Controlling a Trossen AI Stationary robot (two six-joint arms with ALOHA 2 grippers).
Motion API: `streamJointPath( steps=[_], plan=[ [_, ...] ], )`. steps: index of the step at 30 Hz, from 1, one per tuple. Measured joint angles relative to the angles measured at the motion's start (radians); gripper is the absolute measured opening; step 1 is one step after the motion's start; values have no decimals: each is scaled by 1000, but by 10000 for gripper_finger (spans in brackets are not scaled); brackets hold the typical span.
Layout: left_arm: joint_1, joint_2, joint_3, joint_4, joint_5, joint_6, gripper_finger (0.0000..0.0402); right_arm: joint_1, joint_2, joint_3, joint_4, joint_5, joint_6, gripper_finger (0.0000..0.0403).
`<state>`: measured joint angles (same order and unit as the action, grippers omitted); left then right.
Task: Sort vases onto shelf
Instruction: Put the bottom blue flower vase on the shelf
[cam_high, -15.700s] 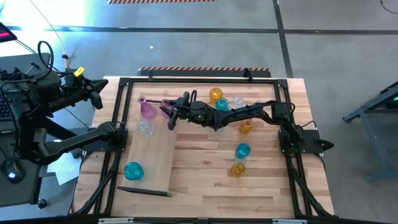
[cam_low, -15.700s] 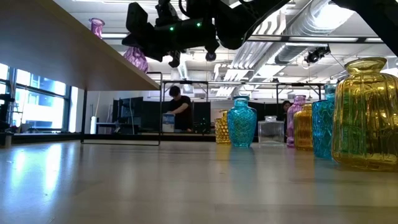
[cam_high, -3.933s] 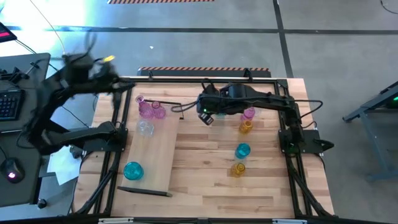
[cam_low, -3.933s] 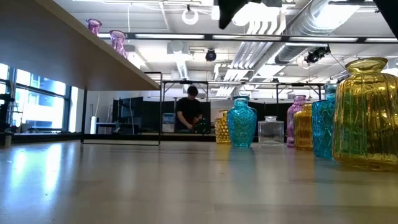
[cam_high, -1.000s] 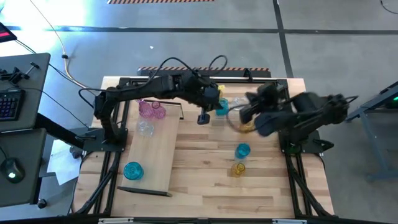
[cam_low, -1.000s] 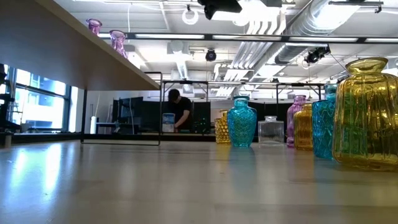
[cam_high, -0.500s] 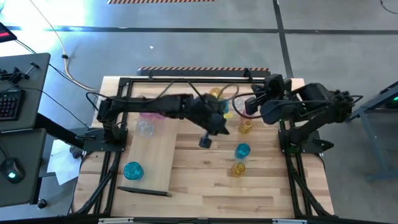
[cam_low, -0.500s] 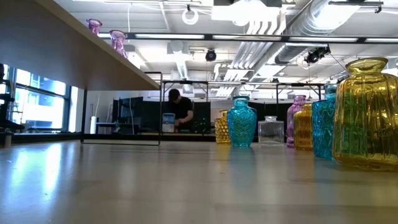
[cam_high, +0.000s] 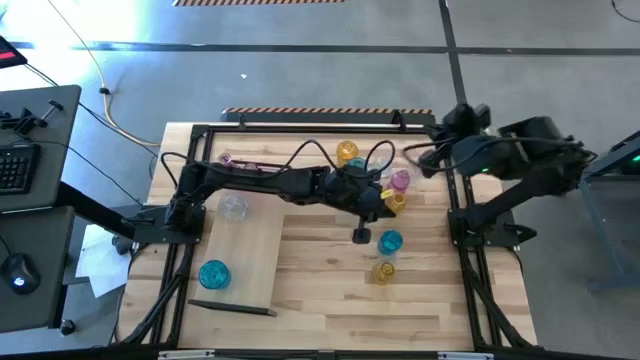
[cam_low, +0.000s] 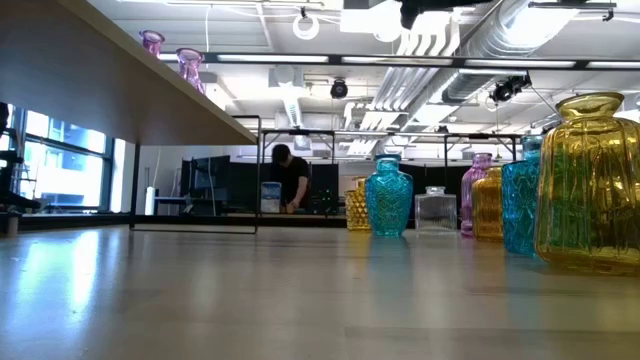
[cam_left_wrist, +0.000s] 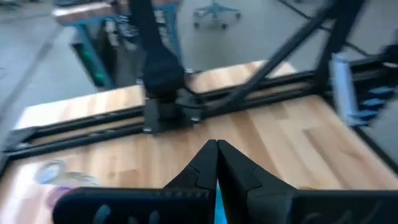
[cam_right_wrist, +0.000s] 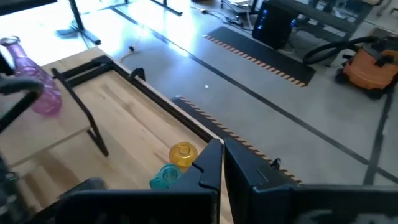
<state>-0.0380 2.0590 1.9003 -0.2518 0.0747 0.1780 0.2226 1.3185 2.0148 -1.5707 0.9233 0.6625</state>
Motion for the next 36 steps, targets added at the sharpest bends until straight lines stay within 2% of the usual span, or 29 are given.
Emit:
streamJointPath(
  steps=[3, 7, 15, 20, 28, 31, 36],
  plan=[
    [-1, 19, -1, 41, -61, 55, 0, 0, -40, 0, 0, -18, -24, 0],
    [-15, 55, 0, 150, -61, 198, 0, 0, -69, 0, 0, -37, -35, 0],
    [-37, 93, 0, 251, -60, 172, 0, 0, -75, 0, 0, -90, -76, 0],
    [-38, 105, -1, 264, -62, 296, 0, 0, -74, 0, 0, -91, -87, 0],
    [-25, 105, -1, 248, -57, 136, 0, 0, -74, 0, 0, -114, -59, 0],
    [-12, 105, -1, 239, -5, 121, 1, 0, -74, 0, 0, -121, -51, 0],
    [-7, 105, -1, 220, 30, 94, 28, 0, -71, 0, 0, -122, -38, 0]
  ],
)
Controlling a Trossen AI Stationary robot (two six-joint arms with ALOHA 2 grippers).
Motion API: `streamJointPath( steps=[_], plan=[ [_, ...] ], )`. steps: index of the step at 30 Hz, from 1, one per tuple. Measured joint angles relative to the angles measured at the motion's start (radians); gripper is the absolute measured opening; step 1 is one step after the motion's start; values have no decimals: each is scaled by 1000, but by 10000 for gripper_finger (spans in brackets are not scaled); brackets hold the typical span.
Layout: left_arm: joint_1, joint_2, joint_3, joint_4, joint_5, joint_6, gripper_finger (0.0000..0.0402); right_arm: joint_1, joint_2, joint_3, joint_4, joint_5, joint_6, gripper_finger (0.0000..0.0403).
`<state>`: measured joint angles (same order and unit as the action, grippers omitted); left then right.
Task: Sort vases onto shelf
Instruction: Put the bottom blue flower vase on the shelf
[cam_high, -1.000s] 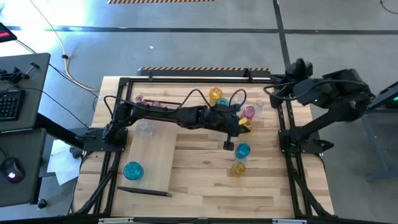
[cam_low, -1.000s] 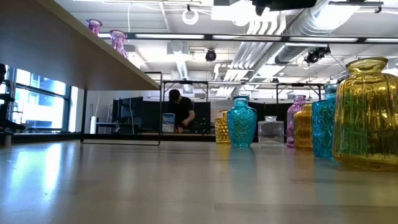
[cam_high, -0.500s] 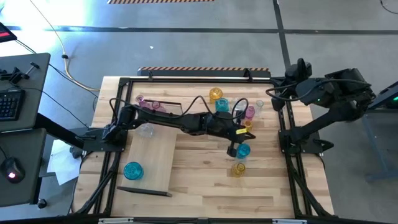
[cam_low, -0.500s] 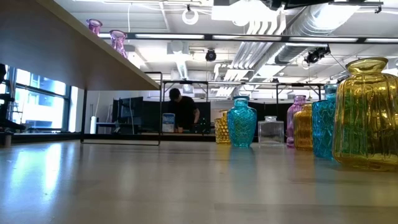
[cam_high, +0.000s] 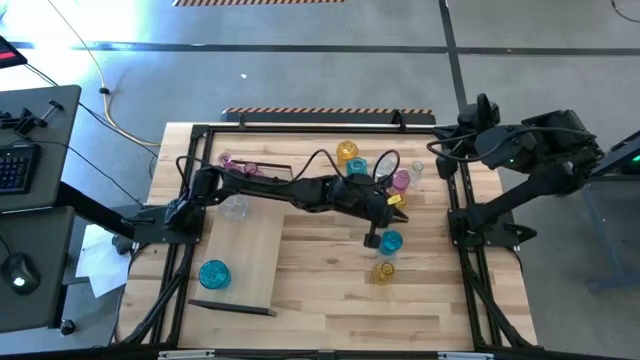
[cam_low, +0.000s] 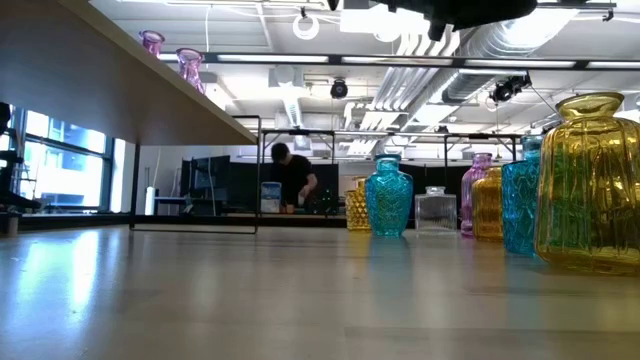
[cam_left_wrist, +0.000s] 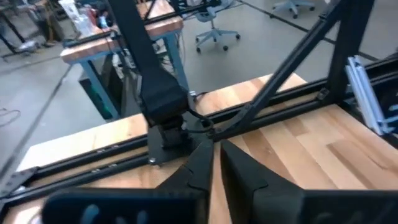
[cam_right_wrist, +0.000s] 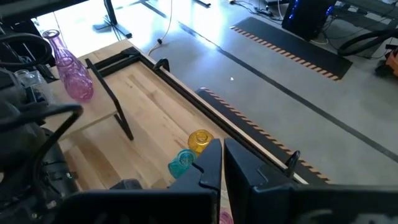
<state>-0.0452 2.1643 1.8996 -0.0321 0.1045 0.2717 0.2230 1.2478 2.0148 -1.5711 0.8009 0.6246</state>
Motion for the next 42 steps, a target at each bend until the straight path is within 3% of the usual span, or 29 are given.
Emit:
streamJointPath(
  steps=[3, 11, 15, 42],
  plan=[
    [0, 0, 0, -9, 43, -38, 66, 0, 7, 0, 0, -1, 0, 0],
    [-6, 19, -2, -52, 39, -59, 203, 0, 37, 0, 0, -19, 4, 0],
    [-9, 37, -1, -51, 20, -89, 246, 0, 54, 0, 0, -30, 4, 0],
    [-45, 148, -1, -109, 2, -77, 250, 0, 67, 0, 0, -50, -4, 0]
  ],
)
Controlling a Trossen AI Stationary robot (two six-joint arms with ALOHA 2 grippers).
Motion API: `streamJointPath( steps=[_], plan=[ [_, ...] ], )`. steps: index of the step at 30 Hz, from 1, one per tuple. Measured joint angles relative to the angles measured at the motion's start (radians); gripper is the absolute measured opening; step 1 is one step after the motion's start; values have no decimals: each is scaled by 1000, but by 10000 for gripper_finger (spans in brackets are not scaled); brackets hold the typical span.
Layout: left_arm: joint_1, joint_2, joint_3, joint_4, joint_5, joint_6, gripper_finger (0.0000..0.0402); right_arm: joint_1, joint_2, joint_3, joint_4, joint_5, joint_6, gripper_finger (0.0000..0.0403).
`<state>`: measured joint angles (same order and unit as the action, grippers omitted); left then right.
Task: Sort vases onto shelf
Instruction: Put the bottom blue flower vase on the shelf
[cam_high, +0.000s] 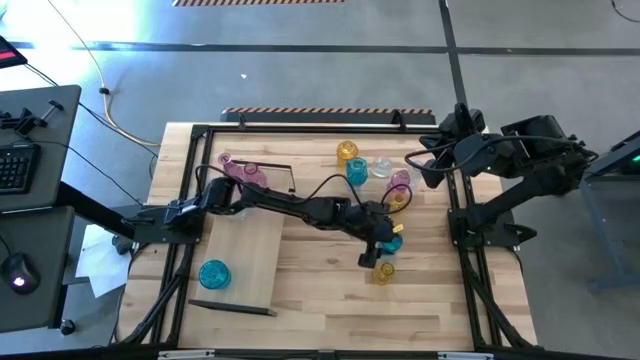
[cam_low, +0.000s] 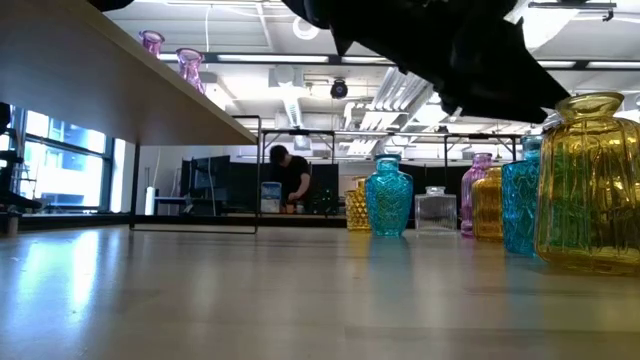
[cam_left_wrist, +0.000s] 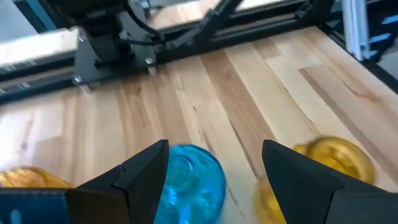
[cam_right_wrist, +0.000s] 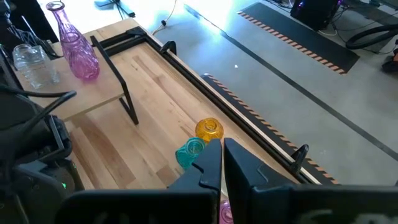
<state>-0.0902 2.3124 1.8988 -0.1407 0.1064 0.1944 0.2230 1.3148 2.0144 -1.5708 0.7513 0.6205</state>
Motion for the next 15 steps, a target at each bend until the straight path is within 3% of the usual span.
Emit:
streamJointPath(
  steps=[15],
  plan=[
    [20, 2, 0, -19, -32, 19, 250, 0, 0, 0, 0, 0, 0, 0]
  ],
)
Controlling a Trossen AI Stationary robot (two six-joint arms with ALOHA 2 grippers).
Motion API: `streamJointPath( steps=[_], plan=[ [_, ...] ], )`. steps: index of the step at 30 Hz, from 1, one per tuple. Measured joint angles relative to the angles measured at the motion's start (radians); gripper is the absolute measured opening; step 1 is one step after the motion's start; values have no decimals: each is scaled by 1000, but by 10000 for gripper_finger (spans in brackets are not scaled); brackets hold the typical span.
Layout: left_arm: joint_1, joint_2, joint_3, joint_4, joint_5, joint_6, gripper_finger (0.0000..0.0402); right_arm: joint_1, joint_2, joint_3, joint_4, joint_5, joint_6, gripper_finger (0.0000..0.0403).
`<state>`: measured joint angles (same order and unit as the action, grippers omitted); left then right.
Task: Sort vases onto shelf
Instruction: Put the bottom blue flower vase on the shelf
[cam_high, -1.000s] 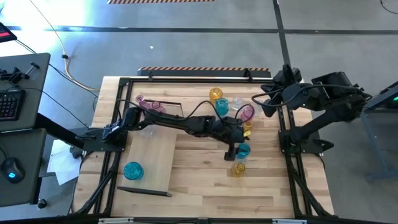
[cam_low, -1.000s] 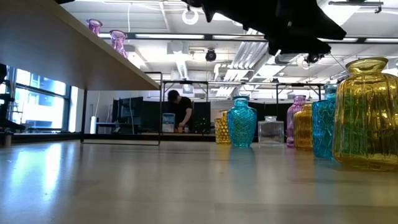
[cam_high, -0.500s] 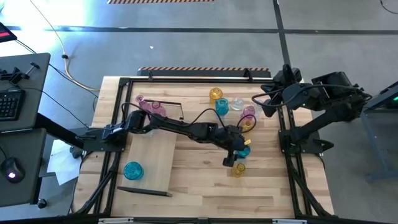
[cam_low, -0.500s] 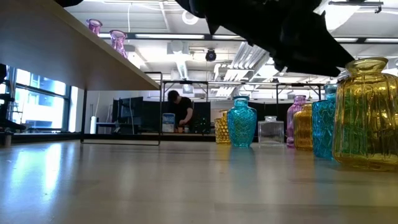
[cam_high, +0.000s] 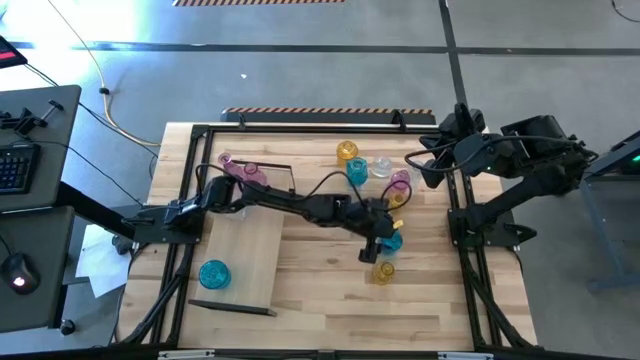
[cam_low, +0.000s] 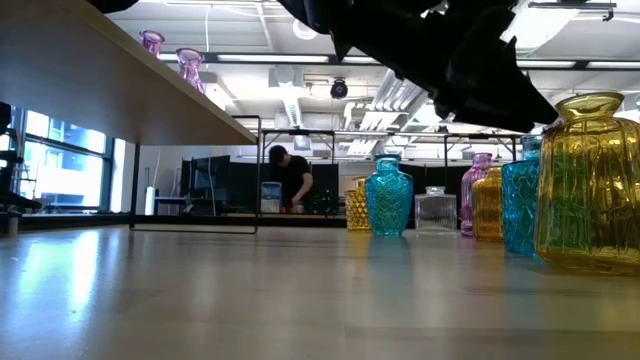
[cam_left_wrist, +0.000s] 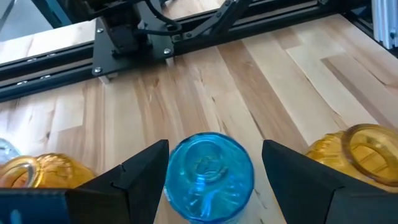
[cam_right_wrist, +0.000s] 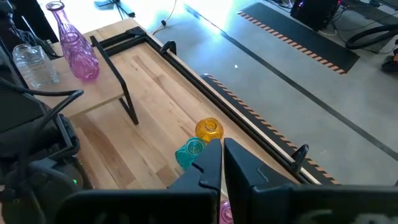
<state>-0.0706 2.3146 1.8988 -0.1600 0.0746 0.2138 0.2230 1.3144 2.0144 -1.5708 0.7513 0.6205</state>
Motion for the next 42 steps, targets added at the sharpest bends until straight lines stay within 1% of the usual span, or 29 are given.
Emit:
streamJointPath(
  steps=[7, 10, 15, 18, 32, 37, 42],
  plan=[
    [12, 9, 1, 5, 2, -18, 250, 0, 0, 0, 0, 0, 3, 0],
    [12, 16, 0, -3, 31, -45, 250, 0, 0, 0, 0, 0, 3, 0],
    [8, 32, 0, 25, 20, -49, 250, 0, 0, 0, 0, 0, 3, 0],
    [11, 29, 2, 60, 39, -83, 250, 0, 0, 0, 0, 0, 3, 0],
    [11, 62, 1, 64, 63, -125, 249, 0, 0, 0, 3, 0, 3, 0],
    [11, 68, 2, 65, 77, -142, 232, 0, 0, 0, 3, -1, 3, 0],
    [11, 68, 2, 85, 78, -162, 203, 0, 0, 0, 3, -1, 3, 0]
  ],
)
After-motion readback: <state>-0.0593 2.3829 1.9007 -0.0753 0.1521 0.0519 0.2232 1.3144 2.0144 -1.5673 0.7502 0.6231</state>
